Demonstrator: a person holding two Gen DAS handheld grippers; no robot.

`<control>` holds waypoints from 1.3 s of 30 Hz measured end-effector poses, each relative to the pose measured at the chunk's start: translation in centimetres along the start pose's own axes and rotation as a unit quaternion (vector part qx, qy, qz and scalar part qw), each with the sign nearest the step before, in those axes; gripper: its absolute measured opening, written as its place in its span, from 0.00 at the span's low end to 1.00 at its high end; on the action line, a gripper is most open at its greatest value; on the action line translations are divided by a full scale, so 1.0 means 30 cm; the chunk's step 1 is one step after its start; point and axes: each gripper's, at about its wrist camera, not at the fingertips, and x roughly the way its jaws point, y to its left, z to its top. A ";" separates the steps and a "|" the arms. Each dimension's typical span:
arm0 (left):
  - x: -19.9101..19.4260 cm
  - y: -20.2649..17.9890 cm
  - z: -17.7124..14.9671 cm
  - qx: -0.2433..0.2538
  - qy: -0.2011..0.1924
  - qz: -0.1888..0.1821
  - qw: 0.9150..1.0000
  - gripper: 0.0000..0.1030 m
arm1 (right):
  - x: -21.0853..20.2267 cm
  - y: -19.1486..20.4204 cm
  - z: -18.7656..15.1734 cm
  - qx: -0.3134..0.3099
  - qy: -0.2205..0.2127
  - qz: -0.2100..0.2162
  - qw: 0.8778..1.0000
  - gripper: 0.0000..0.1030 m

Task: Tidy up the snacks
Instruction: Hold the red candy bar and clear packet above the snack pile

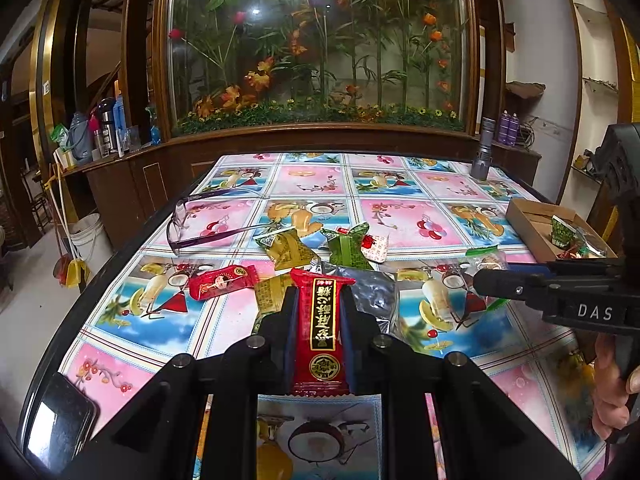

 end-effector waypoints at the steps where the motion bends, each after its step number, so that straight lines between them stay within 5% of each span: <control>1: -0.001 0.002 0.001 0.000 0.000 -0.001 1.000 0.17 | -0.002 -0.003 0.001 0.002 -0.001 -0.001 1.000 0.30; 39: -0.003 -0.007 0.003 0.006 -0.003 -0.008 1.000 0.18 | -0.019 -0.055 0.013 0.038 -0.011 -0.006 0.999 0.30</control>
